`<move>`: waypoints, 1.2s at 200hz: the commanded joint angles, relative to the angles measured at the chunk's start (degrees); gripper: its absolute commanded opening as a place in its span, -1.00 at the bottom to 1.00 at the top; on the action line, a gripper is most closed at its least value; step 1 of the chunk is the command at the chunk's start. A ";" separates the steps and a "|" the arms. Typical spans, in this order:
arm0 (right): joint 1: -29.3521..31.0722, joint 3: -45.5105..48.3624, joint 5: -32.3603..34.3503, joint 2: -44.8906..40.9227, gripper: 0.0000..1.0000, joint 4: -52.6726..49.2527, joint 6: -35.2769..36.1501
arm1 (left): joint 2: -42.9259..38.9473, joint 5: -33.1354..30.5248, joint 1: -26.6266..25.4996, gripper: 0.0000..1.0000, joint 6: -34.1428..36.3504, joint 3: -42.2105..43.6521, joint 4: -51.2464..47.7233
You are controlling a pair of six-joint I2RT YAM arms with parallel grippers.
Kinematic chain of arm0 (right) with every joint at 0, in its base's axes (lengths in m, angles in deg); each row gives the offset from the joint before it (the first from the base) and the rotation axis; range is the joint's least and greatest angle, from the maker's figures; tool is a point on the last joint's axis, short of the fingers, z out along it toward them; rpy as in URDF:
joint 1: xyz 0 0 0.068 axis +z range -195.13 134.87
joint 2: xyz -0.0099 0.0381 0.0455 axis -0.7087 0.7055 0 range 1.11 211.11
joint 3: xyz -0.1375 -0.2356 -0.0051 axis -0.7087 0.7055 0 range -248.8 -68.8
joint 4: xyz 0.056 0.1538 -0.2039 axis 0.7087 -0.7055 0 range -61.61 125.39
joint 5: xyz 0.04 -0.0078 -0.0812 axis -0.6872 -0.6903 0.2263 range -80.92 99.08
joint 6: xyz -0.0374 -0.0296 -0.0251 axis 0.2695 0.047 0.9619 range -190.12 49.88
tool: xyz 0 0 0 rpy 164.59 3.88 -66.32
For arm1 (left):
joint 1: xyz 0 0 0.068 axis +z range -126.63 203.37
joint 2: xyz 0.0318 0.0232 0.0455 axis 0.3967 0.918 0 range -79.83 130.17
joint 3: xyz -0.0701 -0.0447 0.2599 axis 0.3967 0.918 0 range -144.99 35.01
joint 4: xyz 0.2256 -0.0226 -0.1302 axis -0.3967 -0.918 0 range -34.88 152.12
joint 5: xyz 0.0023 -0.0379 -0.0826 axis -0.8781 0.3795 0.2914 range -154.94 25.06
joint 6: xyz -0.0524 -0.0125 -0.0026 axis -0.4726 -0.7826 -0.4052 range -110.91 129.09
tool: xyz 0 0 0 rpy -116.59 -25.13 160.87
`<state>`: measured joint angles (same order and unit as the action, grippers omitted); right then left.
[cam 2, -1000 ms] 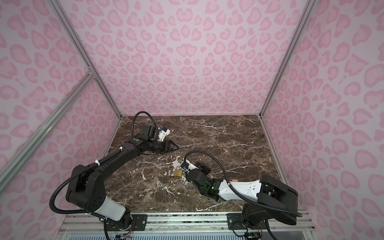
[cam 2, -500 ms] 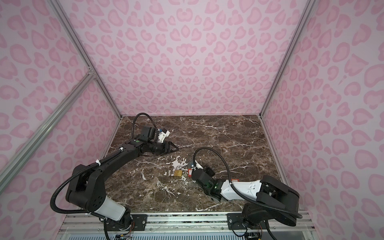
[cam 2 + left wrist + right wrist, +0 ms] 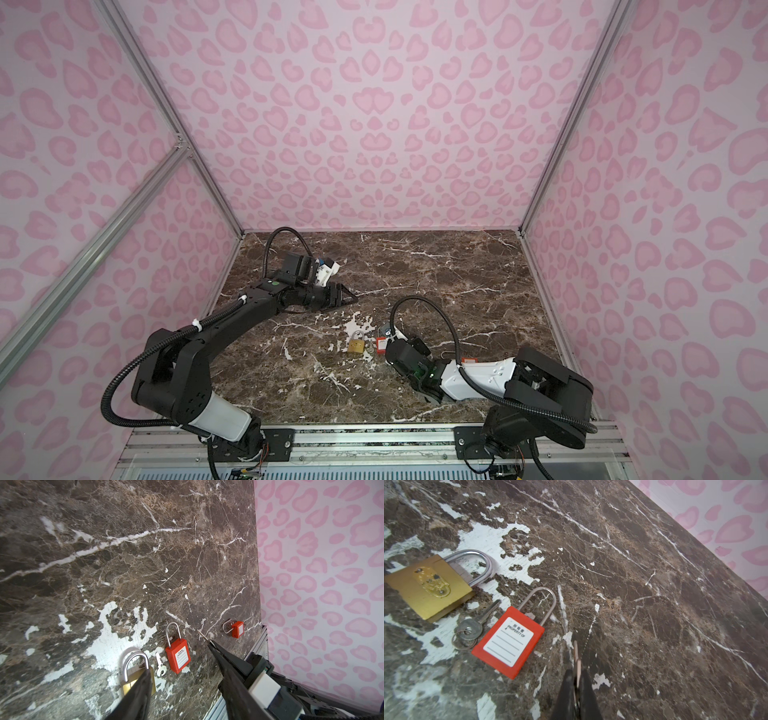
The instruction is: Lock with the key
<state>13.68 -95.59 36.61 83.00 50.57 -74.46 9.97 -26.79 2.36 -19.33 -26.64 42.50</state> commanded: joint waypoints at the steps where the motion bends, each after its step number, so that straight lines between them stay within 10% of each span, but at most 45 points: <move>1: -0.26 0.05 -0.66 0.71 -1.00 0.40 -1.26 | -0.39 0.54 0.06 0.15 -0.14 0.40 1.85; 133: 0.42 -0.97 -0.74 4.27 -0.97 -1.03 -1.59 | -0.60 0.40 0.09 0.14 0.03 0.83 1.64; 174: 1.47 -0.72 0.03 3.08 -0.41 -1.34 -2.23 | -0.32 0.43 0.09 0.14 0.09 0.48 1.49; 240: -7.87 -1.12 -11.03 -7.35 -0.30 -7.24 -11.42 | -0.07 0.61 0.05 0.14 0.05 0.08 1.24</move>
<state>11.71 -96.24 34.12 78.54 47.25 -78.86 9.92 -26.79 2.36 -19.33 -25.87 42.70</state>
